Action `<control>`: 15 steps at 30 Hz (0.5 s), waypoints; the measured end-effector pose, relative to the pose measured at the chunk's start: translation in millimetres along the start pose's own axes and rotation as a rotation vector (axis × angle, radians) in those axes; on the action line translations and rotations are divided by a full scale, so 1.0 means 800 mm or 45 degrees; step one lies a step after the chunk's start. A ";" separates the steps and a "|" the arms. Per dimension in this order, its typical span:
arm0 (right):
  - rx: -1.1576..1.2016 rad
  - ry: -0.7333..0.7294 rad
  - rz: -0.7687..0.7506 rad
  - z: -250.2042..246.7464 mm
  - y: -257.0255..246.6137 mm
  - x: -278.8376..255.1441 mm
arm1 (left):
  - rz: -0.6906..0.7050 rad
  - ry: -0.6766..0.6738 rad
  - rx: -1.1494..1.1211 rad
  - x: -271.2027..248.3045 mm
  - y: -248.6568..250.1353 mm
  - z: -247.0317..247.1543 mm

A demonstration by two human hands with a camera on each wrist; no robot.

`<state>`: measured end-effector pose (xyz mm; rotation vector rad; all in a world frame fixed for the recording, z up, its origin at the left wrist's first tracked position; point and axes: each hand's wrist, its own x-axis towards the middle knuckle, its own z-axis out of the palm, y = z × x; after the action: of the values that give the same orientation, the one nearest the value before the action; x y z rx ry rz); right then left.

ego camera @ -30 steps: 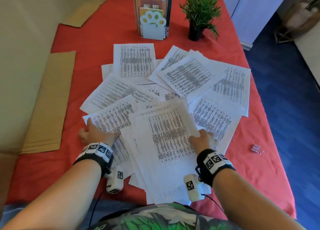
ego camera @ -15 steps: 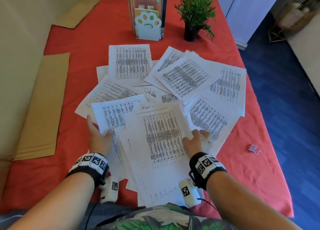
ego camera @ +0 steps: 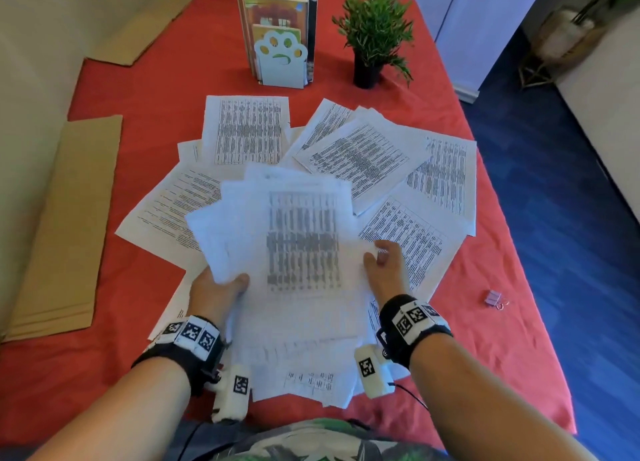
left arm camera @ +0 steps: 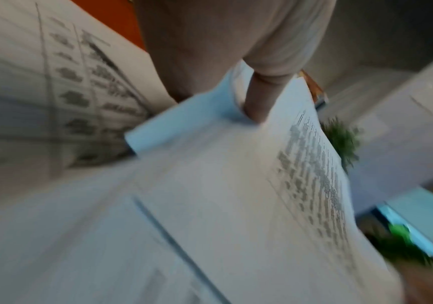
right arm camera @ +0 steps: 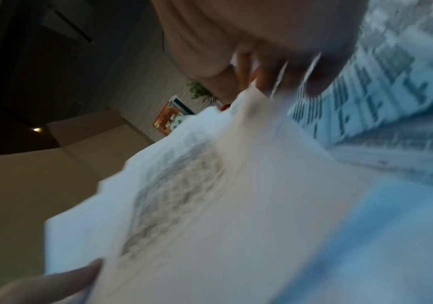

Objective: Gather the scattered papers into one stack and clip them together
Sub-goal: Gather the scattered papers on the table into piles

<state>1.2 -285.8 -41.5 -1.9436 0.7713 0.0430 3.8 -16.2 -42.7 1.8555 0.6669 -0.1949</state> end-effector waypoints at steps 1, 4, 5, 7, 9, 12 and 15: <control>-0.116 0.126 0.015 -0.009 0.003 0.008 | -0.012 0.099 -0.046 0.003 0.007 -0.004; -0.391 0.413 0.282 -0.042 0.010 0.024 | -0.047 0.369 -0.147 0.023 0.021 -0.014; -0.406 0.452 0.377 -0.049 0.015 0.030 | -0.097 0.428 -0.118 0.031 0.024 -0.016; -0.315 0.467 0.493 -0.059 0.022 0.042 | -0.247 0.468 -0.021 0.045 0.030 -0.018; -0.236 0.370 0.463 -0.065 0.031 0.053 | -0.337 0.436 0.109 0.057 0.032 -0.021; -0.329 0.263 0.323 -0.071 0.036 0.059 | -0.361 0.337 0.300 0.063 0.031 -0.024; -0.277 0.450 0.161 -0.076 0.029 0.049 | -0.281 0.340 0.337 0.064 0.030 -0.026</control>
<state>2.3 -361.6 -43.3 -2.1348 1.1627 -0.1497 55.3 14.5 -37.8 2.0802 1.0753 -0.1874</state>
